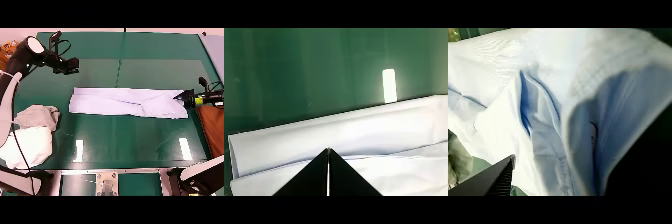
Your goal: Fold the shirts.
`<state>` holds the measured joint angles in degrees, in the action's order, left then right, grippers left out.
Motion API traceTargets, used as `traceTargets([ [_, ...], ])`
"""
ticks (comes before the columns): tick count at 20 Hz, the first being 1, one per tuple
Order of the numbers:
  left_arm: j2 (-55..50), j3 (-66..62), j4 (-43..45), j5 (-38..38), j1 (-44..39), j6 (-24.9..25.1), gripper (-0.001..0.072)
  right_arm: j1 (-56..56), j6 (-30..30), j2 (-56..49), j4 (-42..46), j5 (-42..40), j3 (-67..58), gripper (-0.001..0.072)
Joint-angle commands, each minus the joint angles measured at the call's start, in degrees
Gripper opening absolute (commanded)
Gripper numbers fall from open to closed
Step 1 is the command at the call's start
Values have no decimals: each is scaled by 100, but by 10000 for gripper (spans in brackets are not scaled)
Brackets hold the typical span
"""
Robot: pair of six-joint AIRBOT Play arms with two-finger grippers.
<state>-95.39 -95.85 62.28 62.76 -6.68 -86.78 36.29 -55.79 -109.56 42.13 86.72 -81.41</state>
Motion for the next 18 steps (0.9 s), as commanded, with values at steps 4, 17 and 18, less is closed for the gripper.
traceTargets([
  [4,-13,170,-42,-380,-660,136,26,-592,-229,4,-13,-136,-190,173],
  [17,-2004,52,-2736,-2573,-3451,1329,26,-1556,-2208,1908,2,1307,-1985,27],
  [18,-2199,-94,-2839,-2557,-3530,1333,26,-1694,-2271,2022,4,1307,-1989,27],
])
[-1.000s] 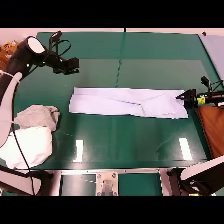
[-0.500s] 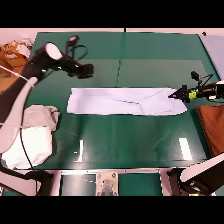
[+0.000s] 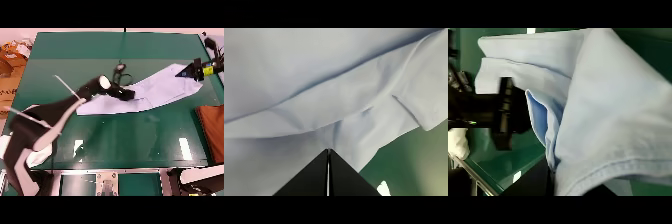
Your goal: Fold the shirts.
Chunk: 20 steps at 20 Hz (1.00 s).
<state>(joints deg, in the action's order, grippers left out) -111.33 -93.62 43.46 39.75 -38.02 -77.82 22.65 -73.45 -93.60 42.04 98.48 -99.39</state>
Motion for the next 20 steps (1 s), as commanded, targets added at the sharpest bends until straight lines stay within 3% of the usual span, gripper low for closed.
traceTargets([
  [1,-754,-404,-1067,-236,-442,433,26,-444,-505,490,13,127,-190,27],
  [5,-876,-507,-1130,251,-313,439,26,-658,-564,522,13,125,-190,27],
  [8,-811,-1054,-892,1637,90,442,25,-664,-570,525,11,120,-190,27],
  [9,-752,-1368,-557,2205,291,422,24,-673,-614,525,9,98,-190,27],
  [12,-455,-2352,1281,3685,931,-260,25,-872,-824,525,-11,94,-190,27],
  [14,-74,-2647,2179,4350,1425,-337,26,-1233,-999,522,-11,-70,-181,27],
  [20,892,-2640,2430,4817,2844,-330,26,-3189,-2006,144,15,-1993,-177,27],
])
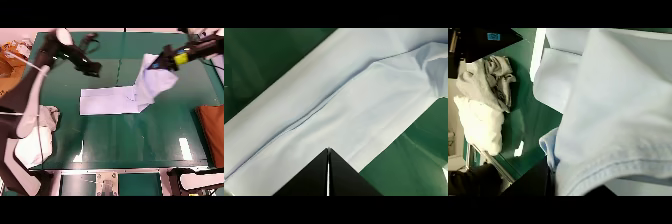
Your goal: Fold the shirts.
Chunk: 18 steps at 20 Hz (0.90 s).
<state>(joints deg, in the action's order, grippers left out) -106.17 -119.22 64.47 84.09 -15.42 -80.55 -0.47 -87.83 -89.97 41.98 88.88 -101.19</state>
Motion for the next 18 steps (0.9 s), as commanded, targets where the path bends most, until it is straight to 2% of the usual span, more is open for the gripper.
traceTargets([
  [1,437,-72,330,391,717,-39,26,-1327,-719,-435,26,-1506,2,27],
  [5,509,-72,334,450,966,68,26,-3021,-898,-1659,-68,-3373,0,29],
  [6,509,-72,358,446,966,92,26,-3399,-758,-1987,-142,-3873,-7,86],
  [7,509,-72,358,448,966,160,26,-3718,-533,-2297,-221,-4363,-7,287],
  [8,509,-72,374,455,966,157,26,-3888,-487,-2500,-258,-4489,-13,504],
  [9,509,-72,391,446,966,160,26,-3930,-490,-2597,-258,-4426,-15,533],
  [11,509,-72,400,450,966,162,26,-3696,-457,-2577,-245,-3866,-42,499],
  [12,509,-72,400,446,966,160,26,-3473,-455,-2555,-256,-3453,-103,413],
  [14,509,-72,404,404,966,160,26,-2870,-315,-2533,-249,-2481,-291,35],
  [16,509,-72,417,372,966,164,26,-2118,-229,-2435,-245,-1851,-332,25],
  [18,509,-72,422,378,966,201,26,-1327,-229,-2111,-168,-1773,-195,25],
])
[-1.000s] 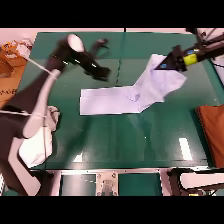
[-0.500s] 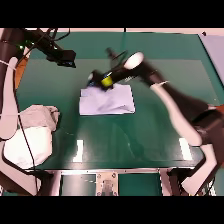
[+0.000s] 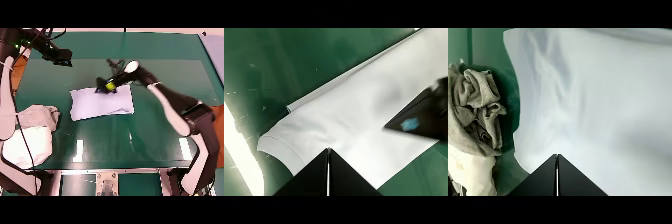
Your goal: Fold the shirts.
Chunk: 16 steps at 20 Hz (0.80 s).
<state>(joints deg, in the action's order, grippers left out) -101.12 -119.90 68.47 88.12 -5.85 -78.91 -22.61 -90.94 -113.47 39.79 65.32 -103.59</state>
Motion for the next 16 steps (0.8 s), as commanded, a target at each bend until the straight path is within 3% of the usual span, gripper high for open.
traceTargets([
  [1,4,-4,22,-7,9,37,26,1261,131,535,160,553,304,25],
  [4,4,-4,42,28,9,33,26,2221,168,1766,1270,313,1917,33],
  [5,4,-4,44,-11,9,33,26,2450,168,2004,1445,107,2448,187],
  [6,4,-4,52,-66,9,33,26,2636,170,2081,1392,-153,2852,537],
  [7,4,-4,57,-83,9,28,26,2743,358,2039,1222,-407,3150,608],
  [12,4,-4,61,-50,9,-125,26,2109,1379,1211,-435,-811,3436,608],
  [16,4,-4,94,-44,9,-166,26,1237,1624,780,-1248,-1108,3156,595],
])
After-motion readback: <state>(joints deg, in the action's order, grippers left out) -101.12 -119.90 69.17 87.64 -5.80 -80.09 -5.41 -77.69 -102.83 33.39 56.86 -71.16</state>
